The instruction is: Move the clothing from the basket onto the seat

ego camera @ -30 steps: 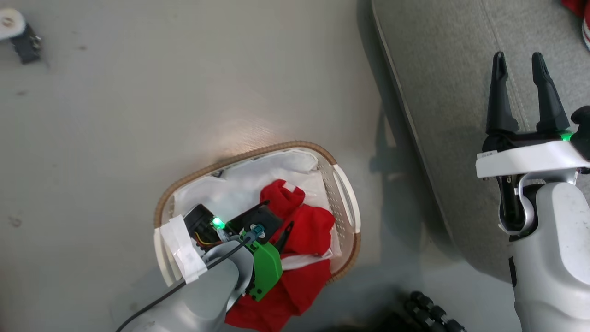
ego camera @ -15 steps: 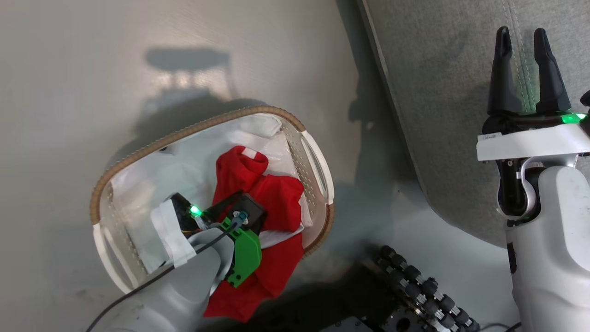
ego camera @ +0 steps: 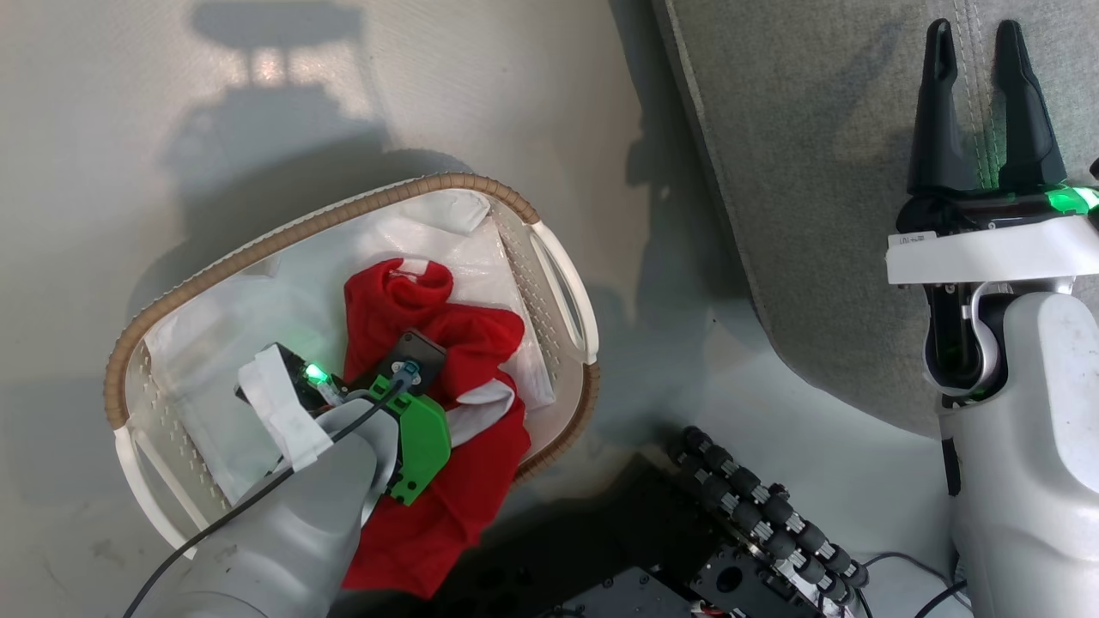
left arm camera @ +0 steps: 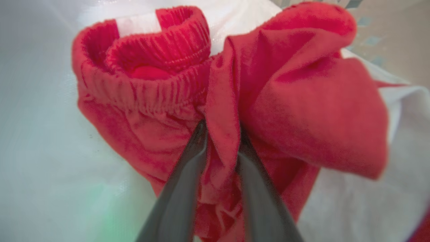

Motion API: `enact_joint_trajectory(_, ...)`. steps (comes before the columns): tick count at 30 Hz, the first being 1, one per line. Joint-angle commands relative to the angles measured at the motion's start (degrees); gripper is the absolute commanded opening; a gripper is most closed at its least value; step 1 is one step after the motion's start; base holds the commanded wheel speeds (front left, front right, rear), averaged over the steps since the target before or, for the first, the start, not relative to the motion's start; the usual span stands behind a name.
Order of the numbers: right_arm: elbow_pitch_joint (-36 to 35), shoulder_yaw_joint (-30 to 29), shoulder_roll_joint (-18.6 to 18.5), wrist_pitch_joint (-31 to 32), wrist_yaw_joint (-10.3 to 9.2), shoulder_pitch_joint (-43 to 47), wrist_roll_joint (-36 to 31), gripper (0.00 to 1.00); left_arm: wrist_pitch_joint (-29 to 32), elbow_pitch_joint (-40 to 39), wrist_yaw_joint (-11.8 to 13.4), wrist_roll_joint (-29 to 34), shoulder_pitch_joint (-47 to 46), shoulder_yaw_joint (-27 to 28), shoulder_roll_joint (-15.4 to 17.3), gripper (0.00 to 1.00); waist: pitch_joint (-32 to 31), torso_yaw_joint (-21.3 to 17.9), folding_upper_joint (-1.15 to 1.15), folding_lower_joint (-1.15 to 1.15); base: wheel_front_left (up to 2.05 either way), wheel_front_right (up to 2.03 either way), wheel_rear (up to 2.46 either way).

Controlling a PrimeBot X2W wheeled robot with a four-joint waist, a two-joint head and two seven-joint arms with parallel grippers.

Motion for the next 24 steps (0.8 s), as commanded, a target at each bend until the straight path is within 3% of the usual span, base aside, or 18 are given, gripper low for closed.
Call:
enact_joint_trajectory(1, 0.8, -0.4, -0.2, 0.2, -0.2, -0.3, -0.1, 1.0, -0.6, 0.1, 0.2, -0.9, -1.0, 0.5, 0.4, 0.0, -0.2, 0.1, 0.0, 0.0, 0.0, 0.0, 0.0)
enact_joint_trajectory(10, 1.9, -1.2, -0.2, 0.1, -0.16, -0.1, -1.6, 1.0, -2.4, -2.7, -0.8, -4.1, 0.5, 2.5, -0.4, 0.0, -4.2, 2.3, 0.0, 0.0, 0.0, 0.0, 0.0)
enact_joint_trajectory(19, 3.2, -3.0, -0.2, 0.1, -0.16, 1.9, -6.0, 1.0, -2.8, -16.3, -0.7, -4.1, 3.9, 6.3, 0.3, 0.0, -13.4, 7.5, 0.0, 0.0, 0.0, 0.0, 0.0)
enact_joint_trajectory(24, 4.3, -4.0, -0.2, 0.1, -0.16, 3.6, -8.3, 1.0, -2.8, -24.3, -2.0, -2.6, 7.9, 8.2, 0.9, 0.0, -19.9, 10.4, 0.0, 0.0, 0.0, 0.0, 0.0)
